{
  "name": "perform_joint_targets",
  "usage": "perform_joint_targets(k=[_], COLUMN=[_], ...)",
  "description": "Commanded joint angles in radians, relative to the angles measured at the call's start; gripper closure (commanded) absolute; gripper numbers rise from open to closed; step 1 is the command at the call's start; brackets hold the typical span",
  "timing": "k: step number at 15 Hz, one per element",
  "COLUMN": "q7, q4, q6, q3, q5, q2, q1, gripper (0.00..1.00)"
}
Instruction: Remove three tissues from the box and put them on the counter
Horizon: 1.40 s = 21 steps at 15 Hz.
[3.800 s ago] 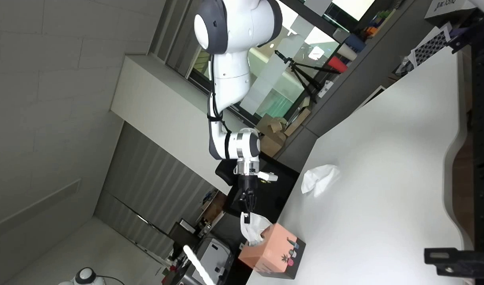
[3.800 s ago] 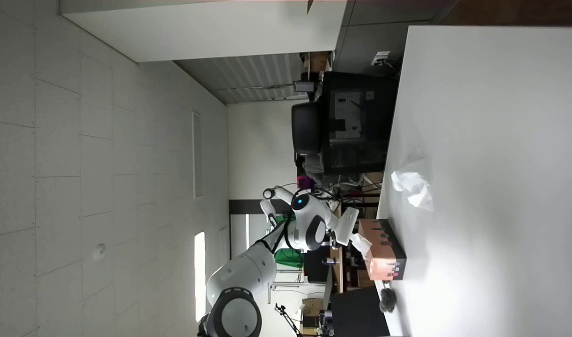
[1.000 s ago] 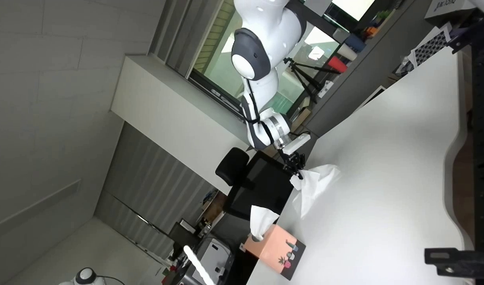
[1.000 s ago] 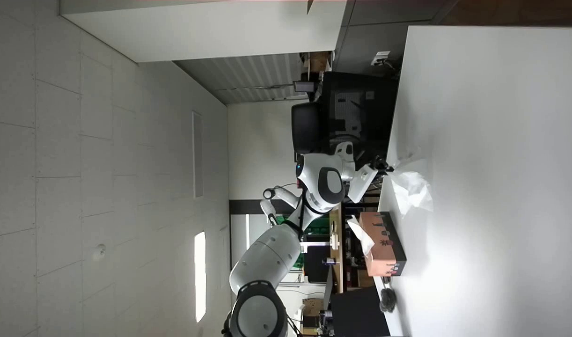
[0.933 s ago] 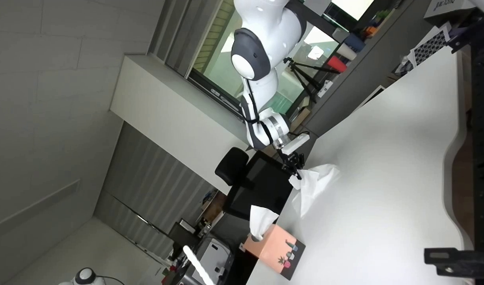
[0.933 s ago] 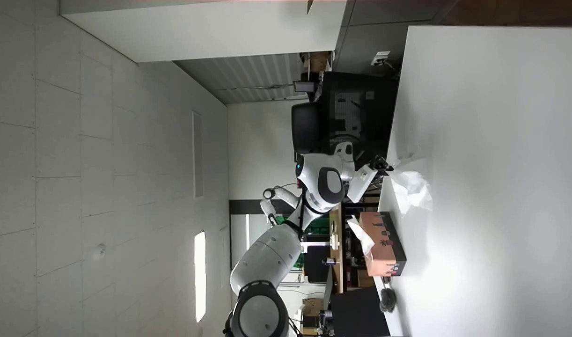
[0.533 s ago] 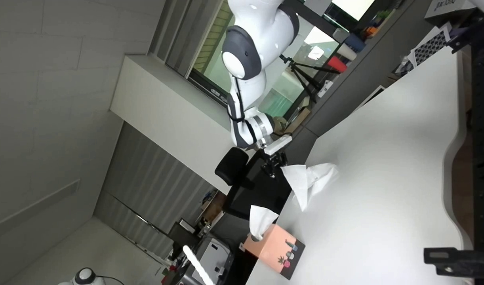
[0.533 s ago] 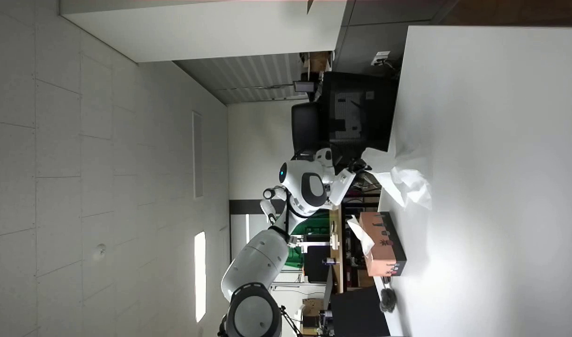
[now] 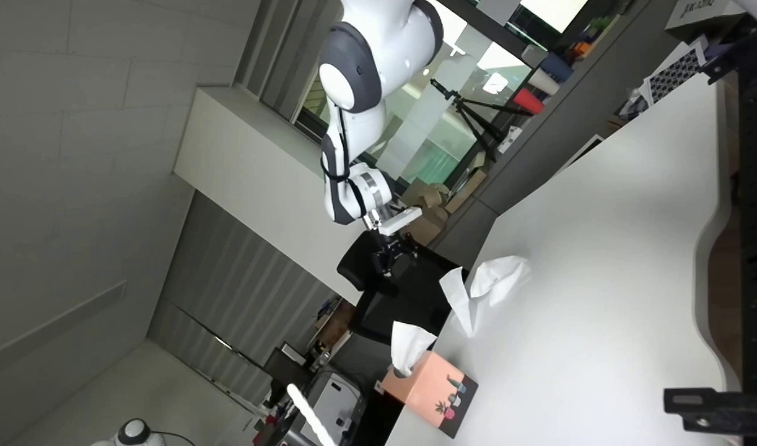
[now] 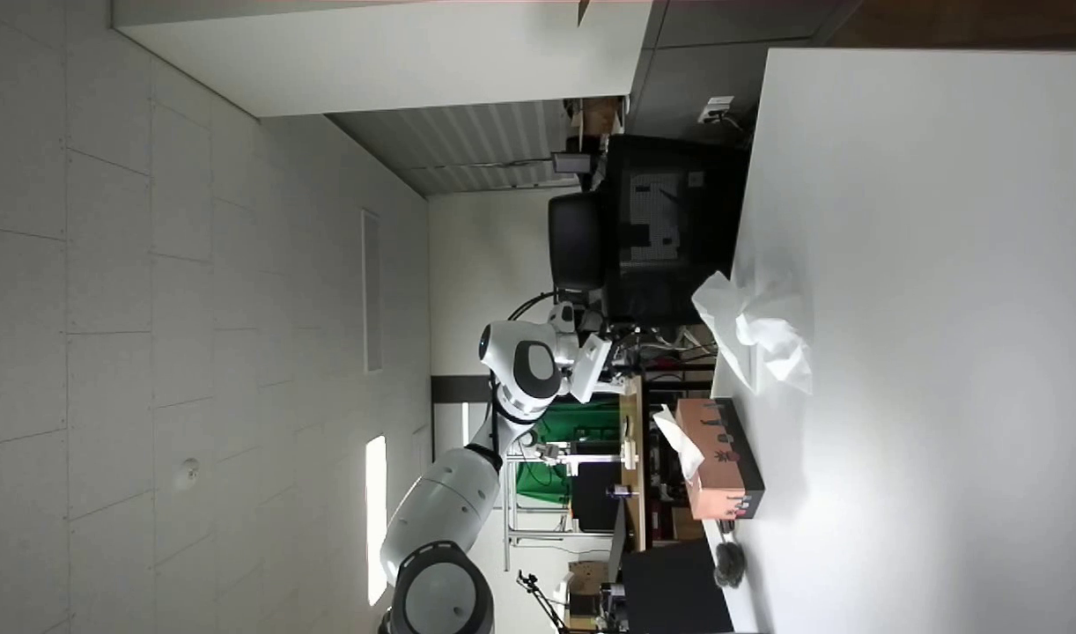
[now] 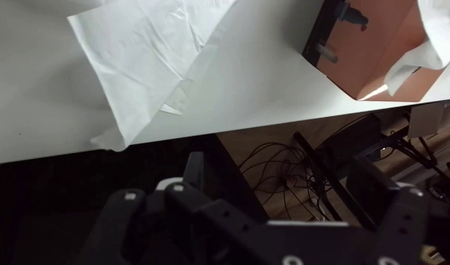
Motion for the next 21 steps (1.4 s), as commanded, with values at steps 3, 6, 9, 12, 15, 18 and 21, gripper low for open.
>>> perform_joint_targets(k=[3,6,9,12,15,18,21], q7=[-0.031,-0.102,-0.152,-0.192,-0.213,-0.244,-0.282], q4=[-0.015,-0.011,-0.017,-0.016,-0.011,-0.007,-0.008], q6=[-0.081,-0.128,-0.187,-0.216,-0.242,-0.241,-0.219], q3=[0.032,0.077,0.120,0.148,0.162,0.179,0.190], q5=[-0.025,-0.005,0.018,0.037,0.052,0.079,0.104], q2=[-0.040,-0.016,0.006,0.033,0.058,0.081,0.099], q1=[-0.002,-0.003,-0.001,0.001,0.006,0.003,0.004], gripper=[0.00,0.00,0.00,0.00,0.00,0.00,0.26])
